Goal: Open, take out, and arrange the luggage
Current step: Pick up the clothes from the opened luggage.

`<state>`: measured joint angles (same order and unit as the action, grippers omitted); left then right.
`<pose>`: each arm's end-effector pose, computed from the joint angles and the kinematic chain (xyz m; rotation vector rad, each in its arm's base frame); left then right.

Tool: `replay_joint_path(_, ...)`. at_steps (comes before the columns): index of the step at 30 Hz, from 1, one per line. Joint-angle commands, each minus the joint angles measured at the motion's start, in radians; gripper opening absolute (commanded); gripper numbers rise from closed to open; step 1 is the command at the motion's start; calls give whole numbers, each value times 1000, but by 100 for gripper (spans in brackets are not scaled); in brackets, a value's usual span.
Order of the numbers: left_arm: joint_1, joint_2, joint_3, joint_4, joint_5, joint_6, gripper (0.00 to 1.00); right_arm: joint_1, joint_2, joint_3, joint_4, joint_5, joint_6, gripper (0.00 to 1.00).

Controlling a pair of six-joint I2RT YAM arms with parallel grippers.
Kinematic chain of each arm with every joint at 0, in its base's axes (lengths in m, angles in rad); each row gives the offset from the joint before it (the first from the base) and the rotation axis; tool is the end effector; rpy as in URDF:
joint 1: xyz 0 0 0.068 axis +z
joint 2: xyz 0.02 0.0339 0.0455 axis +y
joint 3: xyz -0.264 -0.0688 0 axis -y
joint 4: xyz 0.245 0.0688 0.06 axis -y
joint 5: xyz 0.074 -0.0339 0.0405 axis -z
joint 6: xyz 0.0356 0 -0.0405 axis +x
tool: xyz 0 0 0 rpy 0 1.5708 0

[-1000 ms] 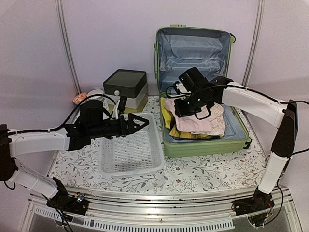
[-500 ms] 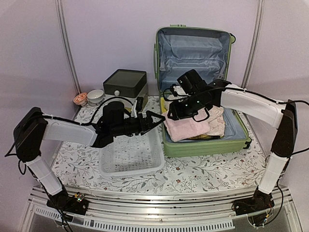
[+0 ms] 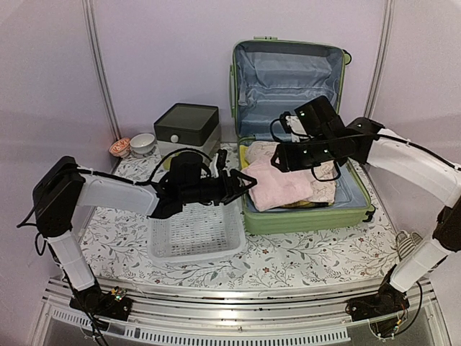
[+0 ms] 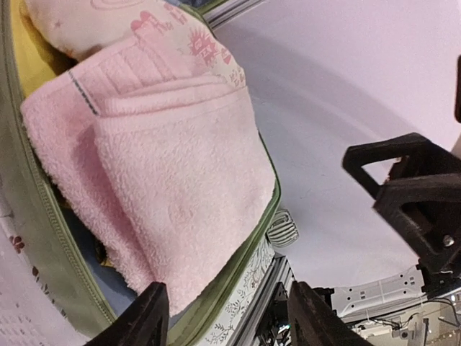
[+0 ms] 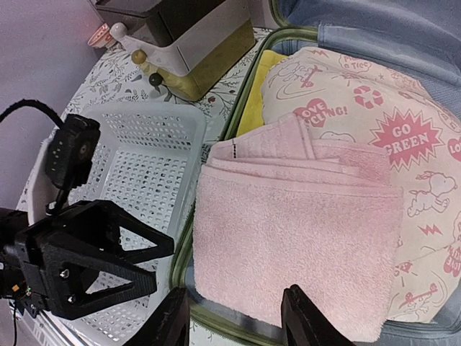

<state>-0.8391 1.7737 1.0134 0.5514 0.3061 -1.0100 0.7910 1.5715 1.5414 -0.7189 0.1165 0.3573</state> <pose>0.2577 -0.3031 0.2243 0.0807 2.0733 -1.5230 0.2469 0.2438 0.3556 -0.4483 2.3128 0.4420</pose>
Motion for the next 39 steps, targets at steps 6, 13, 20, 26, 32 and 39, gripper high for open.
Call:
replay_joint_path(6, -27, 45, 58, -142, -130, -90, 70, -18, -160, -132, 93, 70, 73, 44)
replay_joint_path(13, -27, 108, 146, -204, -119, -66, 66, -22, -176, -152, 84, 81, 74, 44)
replay_joint_path(20, -29, 130, 181, -273, -194, -116, 62, -24, -191, -178, 85, 91, 81, 44)
replay_joint_path(26, -35, 165, 238, -327, -196, -134, 63, -26, -208, -190, 86, 102, 83, 44)
replay_joint_path(32, -42, 201, 267, -324, -199, -124, 56, -27, -246, -218, 94, 127, 83, 44)
replay_joint_path(39, -41, 243, 287, -298, -200, -104, 28, -27, -328, -291, 144, 126, 91, 43)
